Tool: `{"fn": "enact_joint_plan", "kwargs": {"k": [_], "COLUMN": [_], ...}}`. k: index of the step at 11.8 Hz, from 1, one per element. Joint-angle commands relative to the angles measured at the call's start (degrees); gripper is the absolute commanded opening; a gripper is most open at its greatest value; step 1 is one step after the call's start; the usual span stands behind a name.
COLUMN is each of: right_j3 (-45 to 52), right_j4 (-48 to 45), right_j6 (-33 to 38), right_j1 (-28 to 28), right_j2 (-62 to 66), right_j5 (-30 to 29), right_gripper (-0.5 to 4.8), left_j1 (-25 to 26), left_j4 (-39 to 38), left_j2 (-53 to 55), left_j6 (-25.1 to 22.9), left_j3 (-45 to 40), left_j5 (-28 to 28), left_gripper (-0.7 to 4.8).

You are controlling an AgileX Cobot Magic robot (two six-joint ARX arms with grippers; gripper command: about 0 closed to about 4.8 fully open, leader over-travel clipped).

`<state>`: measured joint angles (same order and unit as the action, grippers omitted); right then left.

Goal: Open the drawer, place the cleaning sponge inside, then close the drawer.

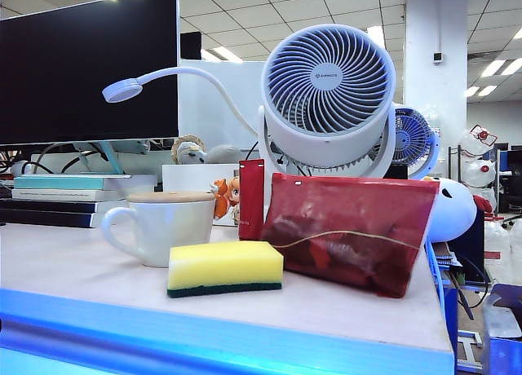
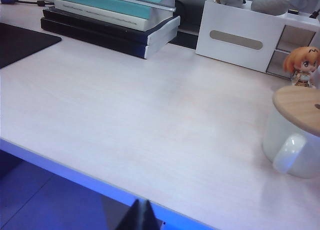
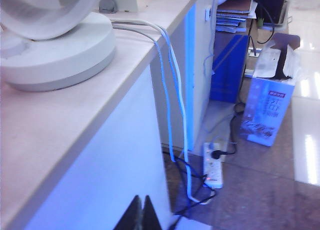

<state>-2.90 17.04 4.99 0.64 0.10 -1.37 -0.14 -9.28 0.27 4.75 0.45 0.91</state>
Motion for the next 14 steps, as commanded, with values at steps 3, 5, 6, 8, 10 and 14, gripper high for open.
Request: {"fn": "enact_joint_plan", "kwargs": {"k": [3, 5, 6, 8, 10, 14], "right_j3": [0.3, -0.2, -1.0, -7.8, -13.8, -27.0], "right_j4": [-0.4, -4.8, -5.3, -5.3, -4.8, -3.7], "right_j6": [1.0, 5.4, 7.7, 8.8, 11.2, 12.7], "right_j1": [2.1, 2.1, 2.1, 2.1, 2.1, 2.1], "right_j2": [0.0, 0.0, 0.0, 0.4, 3.9, 17.1], "right_j5": [9.6, 12.2, 14.9, 18.0, 18.0, 14.4], "right_gripper": [-0.02, -0.03, -0.03, -0.04, -0.04, -0.04], "left_j1": [0.0, 0.0, 0.0, 0.0, 0.0, 0.0], "left_j4": [-0.9, 1.7, 3.0, 0.6, 0.6, 0.5], "left_j2": [-0.1, -0.1, -0.1, 0.3, 4.4, 22.2], "left_j6": [0.1, 0.2, 1.2, 8.2, 8.1, 5.8], "left_j3": [-0.2, 0.0, 0.2, 6.7, 14.1, 33.3], "left_j5": [0.4, 0.4, 0.3, -3.4, -4.4, -6.3], "left_gripper": [-0.05, -0.05, -0.05, -0.05, -0.05, -0.05]}}
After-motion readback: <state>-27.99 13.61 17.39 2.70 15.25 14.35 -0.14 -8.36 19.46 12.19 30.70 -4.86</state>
